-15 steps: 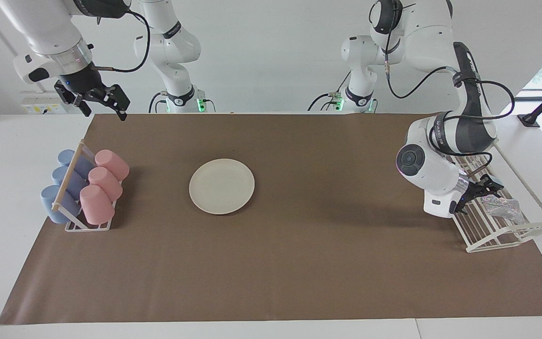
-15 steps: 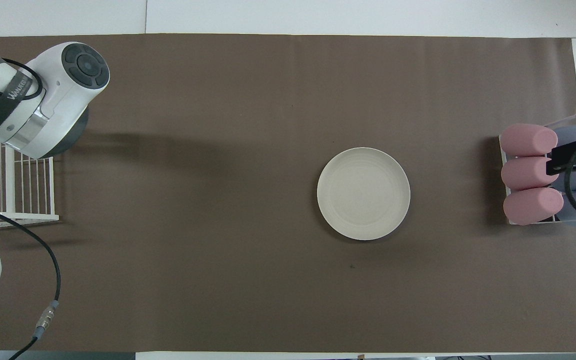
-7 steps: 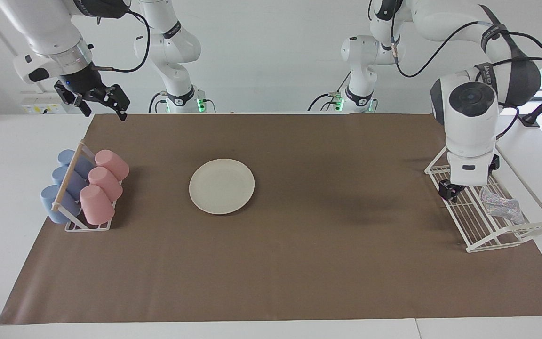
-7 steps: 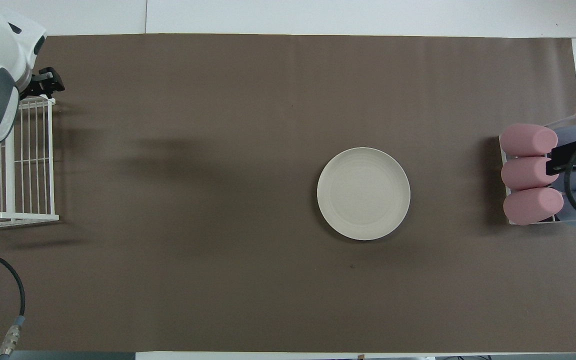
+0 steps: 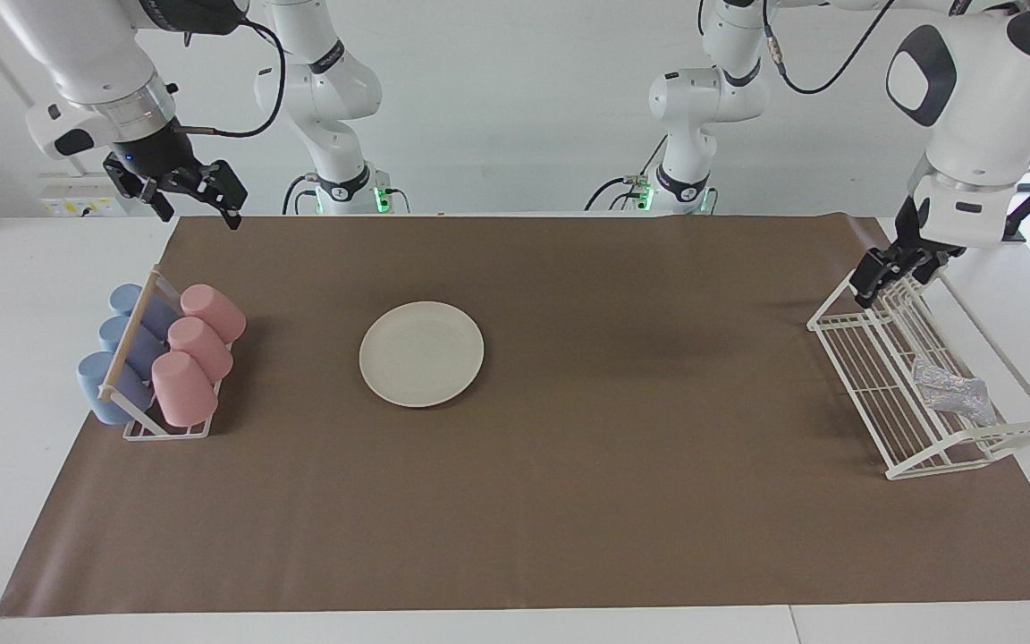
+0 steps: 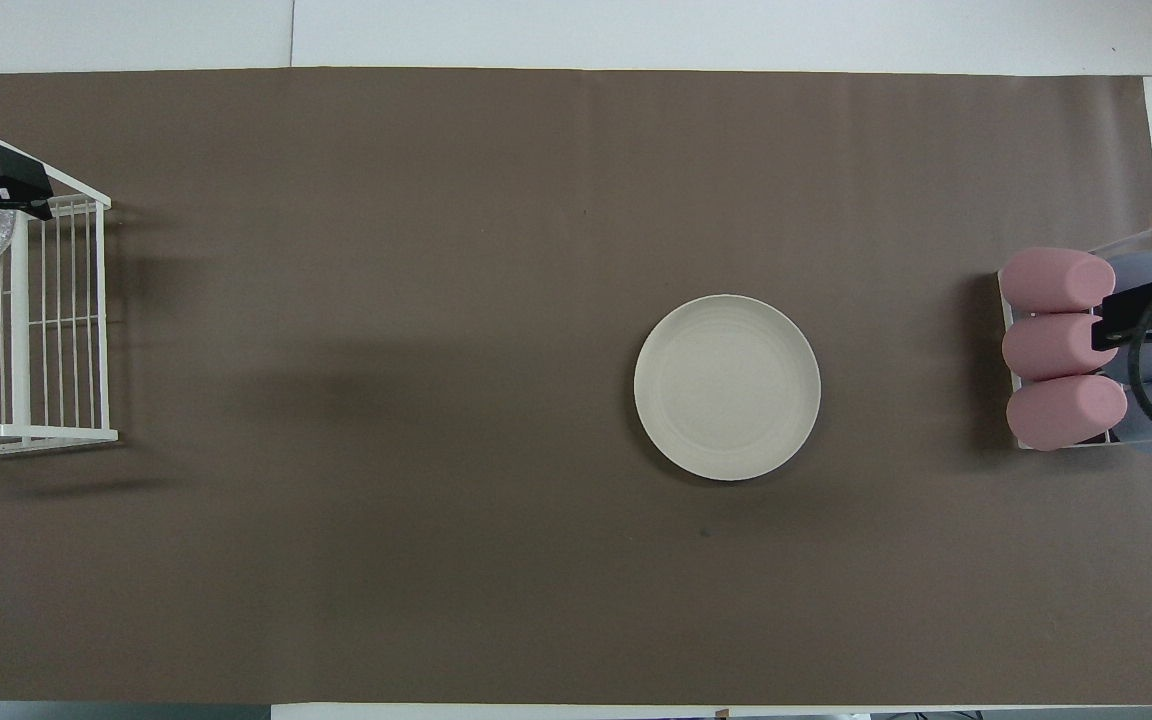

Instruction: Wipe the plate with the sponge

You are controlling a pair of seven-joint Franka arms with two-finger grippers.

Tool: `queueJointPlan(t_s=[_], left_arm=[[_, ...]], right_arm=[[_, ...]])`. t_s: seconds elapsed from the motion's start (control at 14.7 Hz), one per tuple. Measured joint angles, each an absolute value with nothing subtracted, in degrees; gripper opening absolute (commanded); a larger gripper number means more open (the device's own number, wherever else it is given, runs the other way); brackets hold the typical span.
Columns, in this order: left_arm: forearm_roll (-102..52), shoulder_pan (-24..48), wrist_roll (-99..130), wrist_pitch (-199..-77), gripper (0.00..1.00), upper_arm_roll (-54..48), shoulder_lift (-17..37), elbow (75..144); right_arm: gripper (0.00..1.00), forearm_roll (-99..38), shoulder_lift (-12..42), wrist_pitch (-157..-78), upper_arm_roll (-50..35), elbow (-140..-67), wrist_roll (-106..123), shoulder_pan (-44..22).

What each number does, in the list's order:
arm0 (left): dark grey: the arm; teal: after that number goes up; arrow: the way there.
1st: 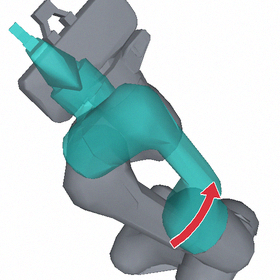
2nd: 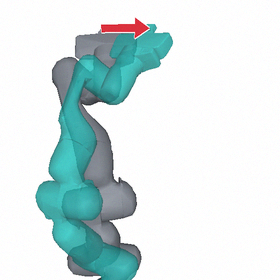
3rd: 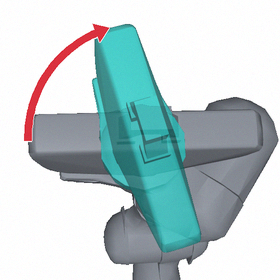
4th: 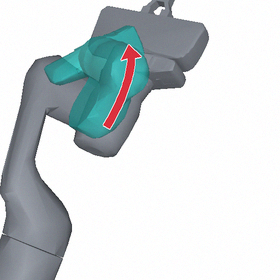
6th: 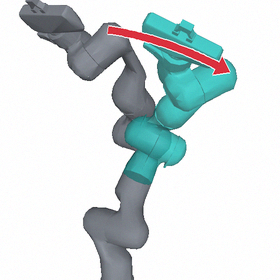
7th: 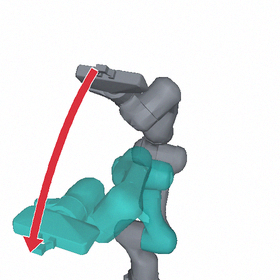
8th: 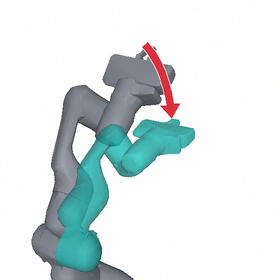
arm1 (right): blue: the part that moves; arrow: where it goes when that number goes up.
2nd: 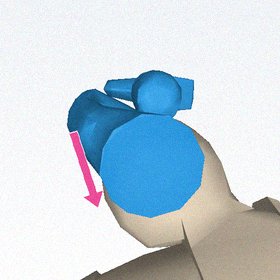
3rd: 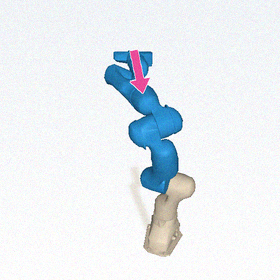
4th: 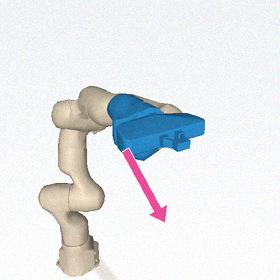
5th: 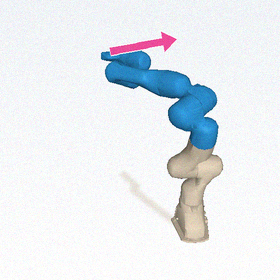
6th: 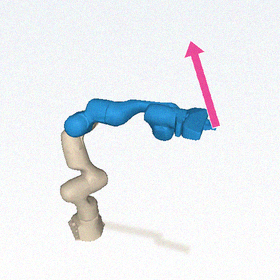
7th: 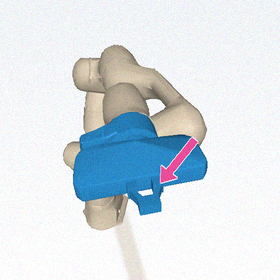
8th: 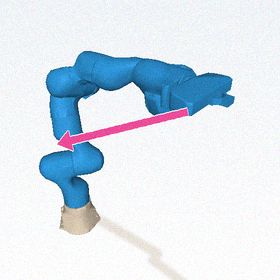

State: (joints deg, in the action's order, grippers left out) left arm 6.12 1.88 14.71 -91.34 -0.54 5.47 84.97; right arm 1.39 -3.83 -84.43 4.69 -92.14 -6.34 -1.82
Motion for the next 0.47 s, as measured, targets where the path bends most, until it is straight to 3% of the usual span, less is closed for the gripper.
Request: queueJointPlan(t_s=[0.2, 0.47], left_arm=[[1.65, 1.90, 9.18, -85.80, 1.00, -0.76, 3.55, 85.88], [-0.40, 2.02, 7.83, -87.25, 1.00, -1.03, 3.03, 88.83]], right_arm=[[1.00, 1.39, -3.83, -84.43, 4.69, -92.14, -6.34, -1.82], [1.00, 1.38, -3.83, -84.43, 4.69, -92.14, -6.34, -1.82]])
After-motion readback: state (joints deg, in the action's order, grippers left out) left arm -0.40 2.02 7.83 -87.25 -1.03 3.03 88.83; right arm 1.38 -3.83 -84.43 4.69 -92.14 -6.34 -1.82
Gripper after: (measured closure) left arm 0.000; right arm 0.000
